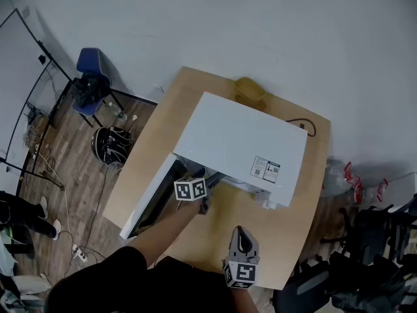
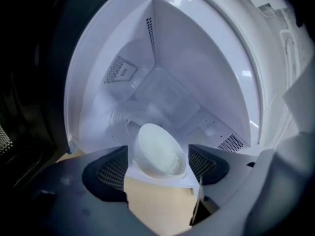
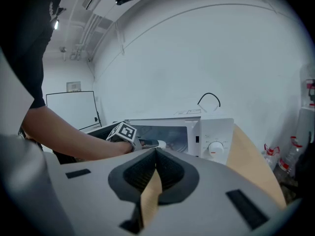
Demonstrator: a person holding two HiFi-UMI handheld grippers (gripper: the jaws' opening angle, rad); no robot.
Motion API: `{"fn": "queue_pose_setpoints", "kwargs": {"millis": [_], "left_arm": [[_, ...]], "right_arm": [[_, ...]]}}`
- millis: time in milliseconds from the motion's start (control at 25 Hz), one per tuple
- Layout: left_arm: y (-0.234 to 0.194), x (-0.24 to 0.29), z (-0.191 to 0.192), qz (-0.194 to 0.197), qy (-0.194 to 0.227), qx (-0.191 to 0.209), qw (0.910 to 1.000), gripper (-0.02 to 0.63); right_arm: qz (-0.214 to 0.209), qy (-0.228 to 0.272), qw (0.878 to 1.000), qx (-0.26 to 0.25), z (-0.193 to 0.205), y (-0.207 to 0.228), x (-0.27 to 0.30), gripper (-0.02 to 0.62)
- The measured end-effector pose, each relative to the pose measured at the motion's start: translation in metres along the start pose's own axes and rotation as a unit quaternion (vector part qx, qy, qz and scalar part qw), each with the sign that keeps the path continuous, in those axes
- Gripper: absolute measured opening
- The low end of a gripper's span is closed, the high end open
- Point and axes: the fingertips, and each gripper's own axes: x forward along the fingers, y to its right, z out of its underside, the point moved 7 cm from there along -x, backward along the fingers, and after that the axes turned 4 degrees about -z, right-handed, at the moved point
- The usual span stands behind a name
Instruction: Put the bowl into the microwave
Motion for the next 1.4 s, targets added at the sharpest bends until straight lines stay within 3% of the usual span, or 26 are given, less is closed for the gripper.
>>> {"fn": "queue_pose_setpoints", "kwargs": {"millis": [280,560,920,1400], "left_arm": [[-0.003,-0.026,0.012,-0.032,0.022,0.093,0.9949,0.354],[-0.003,-0.037,0.031,-0.023,-0.017,0.124,0.9918,0.353],[0.009,-0.02,0.026,-0.014,-0.011,0.194,0.9808,0.353],[0.008,0.0,0.012,-0.042,-0.01,0.213,0.9762,0.353]], "right_arm": [[0.039,0.032,0.999,-0.002,-0.024,0.024,0.001,0.06],[0.064,0.044,0.997,0.005,-0.027,0.031,-0.014,0.06],[0.052,0.028,0.998,0.007,-0.015,0.014,-0.022,0.06],[0.041,0.02,0.999,0.006,-0.013,0.03,-0.015,0.06]]}}
